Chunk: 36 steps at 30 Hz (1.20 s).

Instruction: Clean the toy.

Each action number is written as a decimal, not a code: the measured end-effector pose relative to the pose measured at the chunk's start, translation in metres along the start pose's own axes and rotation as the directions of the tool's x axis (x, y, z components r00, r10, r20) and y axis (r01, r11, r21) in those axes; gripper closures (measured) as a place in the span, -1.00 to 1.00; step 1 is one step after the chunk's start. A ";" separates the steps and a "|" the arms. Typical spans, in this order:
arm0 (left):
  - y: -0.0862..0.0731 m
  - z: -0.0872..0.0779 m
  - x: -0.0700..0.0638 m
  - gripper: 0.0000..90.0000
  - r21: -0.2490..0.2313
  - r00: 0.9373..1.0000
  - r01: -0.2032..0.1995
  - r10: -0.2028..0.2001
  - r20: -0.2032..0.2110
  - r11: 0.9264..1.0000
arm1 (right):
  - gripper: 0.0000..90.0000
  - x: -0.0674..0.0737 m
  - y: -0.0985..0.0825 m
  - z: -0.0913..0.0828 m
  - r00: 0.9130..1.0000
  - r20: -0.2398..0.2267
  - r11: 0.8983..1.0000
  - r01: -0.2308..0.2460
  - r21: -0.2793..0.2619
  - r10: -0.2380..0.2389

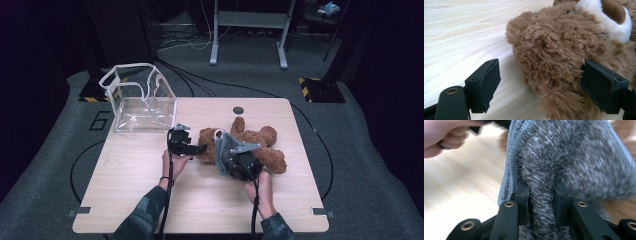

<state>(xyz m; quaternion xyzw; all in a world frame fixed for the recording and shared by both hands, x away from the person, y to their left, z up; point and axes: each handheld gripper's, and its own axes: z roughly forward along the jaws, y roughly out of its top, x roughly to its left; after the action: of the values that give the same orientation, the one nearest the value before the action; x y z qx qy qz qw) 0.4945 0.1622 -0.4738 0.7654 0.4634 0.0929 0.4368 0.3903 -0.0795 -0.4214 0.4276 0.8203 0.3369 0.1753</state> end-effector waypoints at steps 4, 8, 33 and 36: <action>-0.001 -0.002 -0.001 -0.61 -0.004 1.000 0.002 -0.002 -0.005 1.000 | 0.55 -0.024 -0.010 -0.020 0.995 0.094 0.999 -0.043 -0.033 0.045; -0.003 -0.003 -0.001 -0.62 -0.001 1.000 0.003 -0.003 -0.014 1.000 | 0.55 -0.050 -0.020 -0.036 0.979 0.188 0.996 -0.066 -0.062 0.076; -0.008 -0.003 -0.010 -0.61 -0.023 0.998 -0.013 0.012 -0.057 1.000 | 0.54 -0.053 -0.085 -0.030 0.972 0.202 0.989 -0.134 0.065 0.118; -0.007 -0.002 -0.011 -0.61 -0.029 0.998 -0.006 0.004 -0.065 1.000 | 0.54 -0.048 -0.088 -0.018 0.974 0.198 0.987 -0.132 0.091 0.112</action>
<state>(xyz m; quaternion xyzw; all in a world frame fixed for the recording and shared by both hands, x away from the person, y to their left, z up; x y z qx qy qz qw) 0.4833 0.1560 -0.4747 0.7568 0.4740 0.1257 0.4322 0.3562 -0.1622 -0.4709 0.5164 0.7879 0.2612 0.2104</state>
